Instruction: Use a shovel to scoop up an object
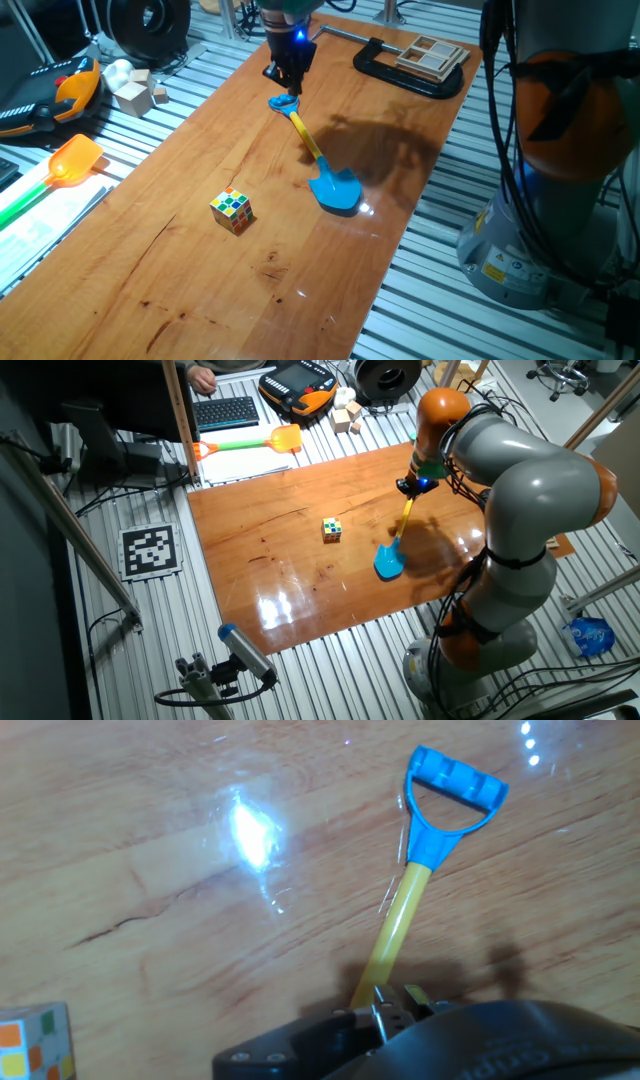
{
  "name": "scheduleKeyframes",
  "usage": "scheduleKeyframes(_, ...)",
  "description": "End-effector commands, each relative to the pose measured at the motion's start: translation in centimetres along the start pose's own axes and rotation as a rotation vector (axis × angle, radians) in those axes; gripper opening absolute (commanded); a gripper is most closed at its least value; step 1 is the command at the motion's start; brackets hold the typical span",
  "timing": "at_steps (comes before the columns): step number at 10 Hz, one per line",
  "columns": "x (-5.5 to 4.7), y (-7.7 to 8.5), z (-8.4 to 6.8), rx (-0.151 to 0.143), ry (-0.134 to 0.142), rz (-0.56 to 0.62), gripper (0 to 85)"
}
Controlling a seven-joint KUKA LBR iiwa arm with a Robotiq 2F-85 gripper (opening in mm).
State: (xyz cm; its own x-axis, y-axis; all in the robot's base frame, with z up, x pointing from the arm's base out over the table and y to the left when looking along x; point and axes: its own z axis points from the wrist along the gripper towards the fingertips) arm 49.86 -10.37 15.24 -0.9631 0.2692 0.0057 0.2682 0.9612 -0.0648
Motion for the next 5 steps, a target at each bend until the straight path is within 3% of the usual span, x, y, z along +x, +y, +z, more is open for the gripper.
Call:
scheduleKeyframes(1, -0.1, -0.4, 0.9, -0.01, -0.004, -0.008, 17.0)
scheduleKeyframes(5, -1.0, -1.0, 3.4, -0.02, -0.012, -0.004, 17.0)
